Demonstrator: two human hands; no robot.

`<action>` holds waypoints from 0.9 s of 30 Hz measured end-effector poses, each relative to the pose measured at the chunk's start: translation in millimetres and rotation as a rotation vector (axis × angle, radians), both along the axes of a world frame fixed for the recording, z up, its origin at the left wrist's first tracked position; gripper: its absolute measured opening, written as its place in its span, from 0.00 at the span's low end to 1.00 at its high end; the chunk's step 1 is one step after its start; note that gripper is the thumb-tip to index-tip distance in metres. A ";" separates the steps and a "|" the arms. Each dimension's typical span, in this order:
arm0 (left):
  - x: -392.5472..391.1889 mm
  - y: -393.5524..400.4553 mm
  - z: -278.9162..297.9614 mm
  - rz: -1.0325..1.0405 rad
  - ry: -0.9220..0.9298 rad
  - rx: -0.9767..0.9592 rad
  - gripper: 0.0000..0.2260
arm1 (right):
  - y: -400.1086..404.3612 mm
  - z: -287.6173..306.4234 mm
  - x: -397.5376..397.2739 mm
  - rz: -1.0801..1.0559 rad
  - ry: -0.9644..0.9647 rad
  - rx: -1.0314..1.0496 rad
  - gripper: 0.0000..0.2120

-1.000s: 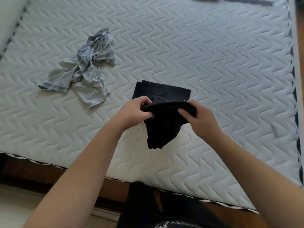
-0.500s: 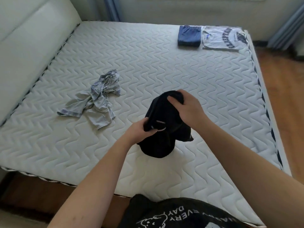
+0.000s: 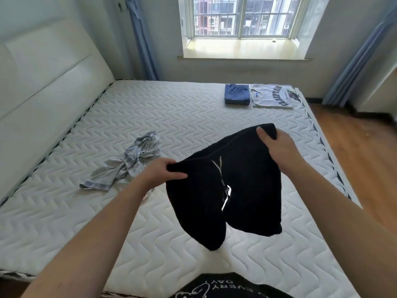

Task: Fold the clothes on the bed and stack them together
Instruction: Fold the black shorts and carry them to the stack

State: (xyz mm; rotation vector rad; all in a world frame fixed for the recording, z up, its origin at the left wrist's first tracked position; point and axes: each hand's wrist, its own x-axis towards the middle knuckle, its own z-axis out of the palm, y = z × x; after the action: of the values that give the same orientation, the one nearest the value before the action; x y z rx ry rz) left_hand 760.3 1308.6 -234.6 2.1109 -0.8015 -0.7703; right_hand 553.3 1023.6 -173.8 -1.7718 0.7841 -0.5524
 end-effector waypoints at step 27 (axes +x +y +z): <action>88.1 24.7 135.1 -0.194 -0.026 -0.458 0.13 | 5.6 38.3 -4.0 0.189 -0.206 0.121 0.23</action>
State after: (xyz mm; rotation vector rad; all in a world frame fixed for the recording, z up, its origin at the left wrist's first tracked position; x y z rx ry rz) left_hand 848.3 1333.3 -99.5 1.6540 -1.0937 -0.5891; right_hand 549.3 1029.1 -135.5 -1.6266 0.4919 -0.5393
